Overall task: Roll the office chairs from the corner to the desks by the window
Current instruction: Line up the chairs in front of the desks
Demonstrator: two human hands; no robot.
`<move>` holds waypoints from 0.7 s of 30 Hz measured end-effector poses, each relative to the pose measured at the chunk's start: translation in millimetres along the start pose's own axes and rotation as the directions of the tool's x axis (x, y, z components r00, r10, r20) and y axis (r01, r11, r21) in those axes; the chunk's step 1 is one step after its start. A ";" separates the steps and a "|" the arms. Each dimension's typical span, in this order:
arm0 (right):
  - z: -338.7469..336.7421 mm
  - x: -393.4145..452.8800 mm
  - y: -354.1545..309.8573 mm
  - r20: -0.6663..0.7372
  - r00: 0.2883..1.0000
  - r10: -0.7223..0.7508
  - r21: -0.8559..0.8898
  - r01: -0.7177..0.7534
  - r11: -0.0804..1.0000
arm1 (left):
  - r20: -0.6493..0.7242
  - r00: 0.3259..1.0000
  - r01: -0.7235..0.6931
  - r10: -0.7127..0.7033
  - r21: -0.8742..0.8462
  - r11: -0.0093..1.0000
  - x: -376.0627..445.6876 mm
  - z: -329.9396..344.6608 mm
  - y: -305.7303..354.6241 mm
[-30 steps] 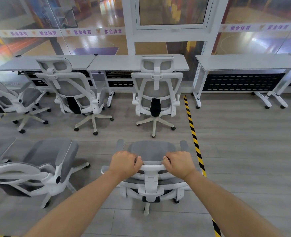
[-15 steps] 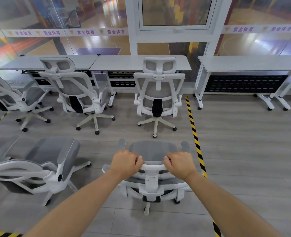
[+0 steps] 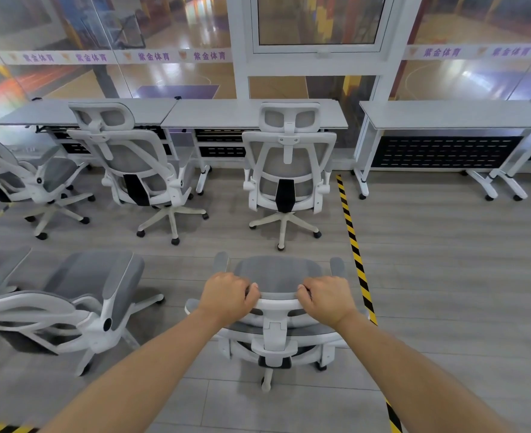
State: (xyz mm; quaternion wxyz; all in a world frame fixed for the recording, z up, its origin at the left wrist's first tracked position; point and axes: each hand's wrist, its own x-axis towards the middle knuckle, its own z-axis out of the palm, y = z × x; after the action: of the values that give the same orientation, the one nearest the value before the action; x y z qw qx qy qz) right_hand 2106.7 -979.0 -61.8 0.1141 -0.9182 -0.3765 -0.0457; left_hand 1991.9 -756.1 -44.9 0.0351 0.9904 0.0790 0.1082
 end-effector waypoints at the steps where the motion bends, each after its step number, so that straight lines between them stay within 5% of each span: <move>1: 0.6 -0.3 -0.2 -0.001 1.000 -0.001 0.002 0.001 1.000 | -0.008 1.000 0.007 -0.007 -0.001 1.000 -0.2 -0.3 0.1; 21: -9.2 -3.5 1.1 0.030 1.000 0.009 0.033 -0.010 0.999 | 0.061 0.998 0.036 -0.035 -0.019 0.999 -0.5 1.5 7.4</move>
State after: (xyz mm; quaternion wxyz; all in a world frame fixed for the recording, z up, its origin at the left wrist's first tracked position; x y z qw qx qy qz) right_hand 2105.0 -984.4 -53.6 0.1241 -0.9185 -0.3746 -0.0252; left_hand 1992.8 -763.5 -45.8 0.0494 0.9912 0.0946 0.0781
